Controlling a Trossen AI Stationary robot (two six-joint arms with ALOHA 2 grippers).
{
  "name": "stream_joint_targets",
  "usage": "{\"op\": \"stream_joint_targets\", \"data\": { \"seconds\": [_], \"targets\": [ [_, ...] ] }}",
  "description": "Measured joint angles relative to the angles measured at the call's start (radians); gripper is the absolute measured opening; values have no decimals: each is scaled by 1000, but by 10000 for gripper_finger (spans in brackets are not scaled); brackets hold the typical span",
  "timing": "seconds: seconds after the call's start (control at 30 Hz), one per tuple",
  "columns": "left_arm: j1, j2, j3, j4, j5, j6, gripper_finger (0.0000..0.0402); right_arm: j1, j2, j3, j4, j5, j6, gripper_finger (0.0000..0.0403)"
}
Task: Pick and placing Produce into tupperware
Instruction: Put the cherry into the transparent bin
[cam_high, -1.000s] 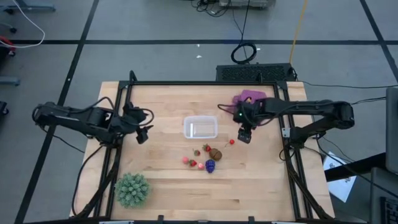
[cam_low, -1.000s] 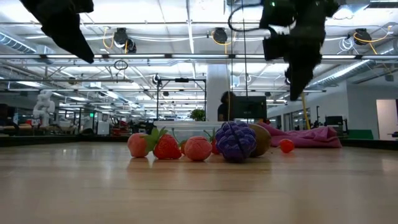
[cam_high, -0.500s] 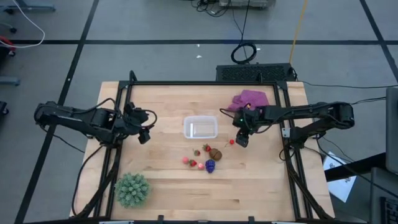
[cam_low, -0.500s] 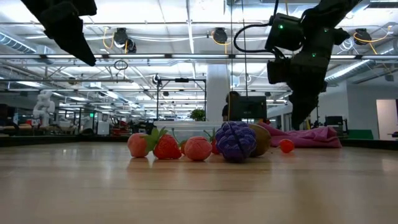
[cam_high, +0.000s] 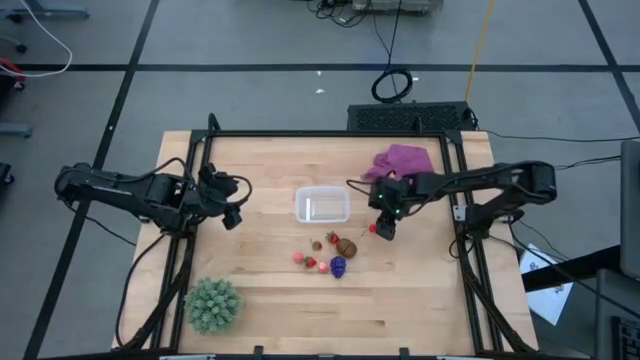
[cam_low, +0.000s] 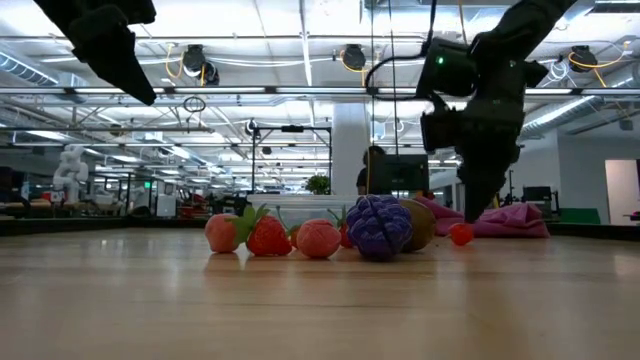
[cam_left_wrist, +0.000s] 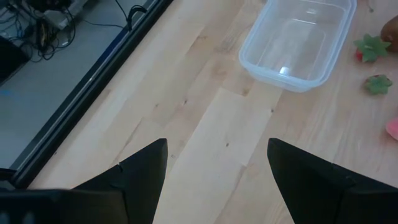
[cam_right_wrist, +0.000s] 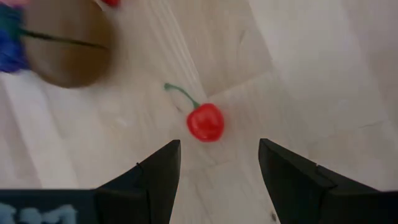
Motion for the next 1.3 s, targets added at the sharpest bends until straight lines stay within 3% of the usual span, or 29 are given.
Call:
{"op": "stream_joint_targets", "data": {
  "seconds": [0.2,1.3],
  "targets": [
    [0,0,0,0,0,-8,280,1,57,0,17,2,-3,208],
    [0,0,0,0,0,-8,280,13,56,1,119,52,-1,208]
  ]
}}
